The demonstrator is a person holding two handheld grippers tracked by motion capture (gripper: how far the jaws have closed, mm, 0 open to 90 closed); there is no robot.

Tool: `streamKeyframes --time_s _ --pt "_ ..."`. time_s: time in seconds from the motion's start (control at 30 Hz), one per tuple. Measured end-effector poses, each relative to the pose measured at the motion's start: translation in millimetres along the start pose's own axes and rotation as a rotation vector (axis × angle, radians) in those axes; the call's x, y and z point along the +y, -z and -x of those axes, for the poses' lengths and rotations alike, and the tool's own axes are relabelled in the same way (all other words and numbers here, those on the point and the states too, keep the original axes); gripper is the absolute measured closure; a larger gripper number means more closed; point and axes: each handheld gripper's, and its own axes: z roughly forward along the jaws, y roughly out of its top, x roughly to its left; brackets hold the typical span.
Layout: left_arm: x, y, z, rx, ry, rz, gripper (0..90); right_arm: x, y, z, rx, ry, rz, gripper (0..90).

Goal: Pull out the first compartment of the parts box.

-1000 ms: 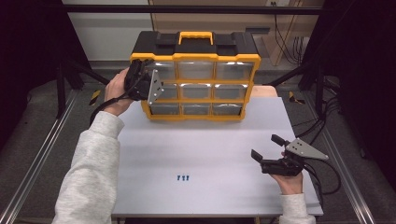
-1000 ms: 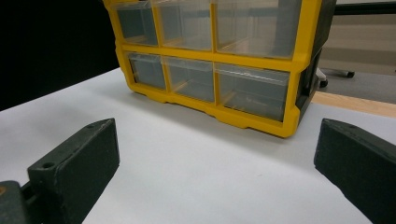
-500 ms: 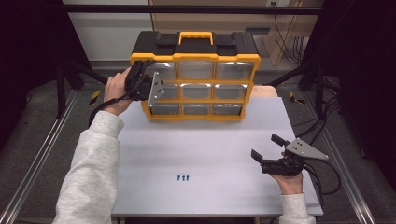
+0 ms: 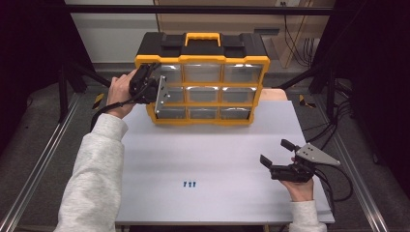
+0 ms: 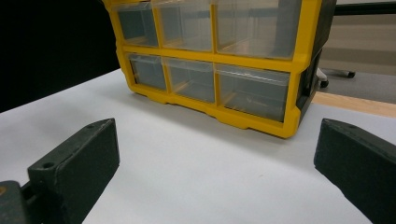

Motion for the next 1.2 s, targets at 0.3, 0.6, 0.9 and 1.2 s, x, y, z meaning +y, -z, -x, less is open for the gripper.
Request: streamKeyframes --time_s 0.3,0.6,0.9,1.2 --pt "0.3 0.6 1.6 0.059 -0.053 -0.008 61.1 0.1 0.7 0.5 0.002 0.004 0.001 0.5" --pt "1.5 2.1 1.4 0.097 -0.075 -0.009 74.6 0.6 1.1 0.6 0.001 0.002 0.009 0.5" --pt "2.5 1.7 3.7 0.113 -0.121 -0.009 76.3 0.8 1.2 0.7 0.001 0.0 0.012 0.5" --pt "3.0 6.1 5.7 0.117 -0.159 0.006 77.2 1.0 1.5 0.9 0.002 0.0 0.009 0.5"
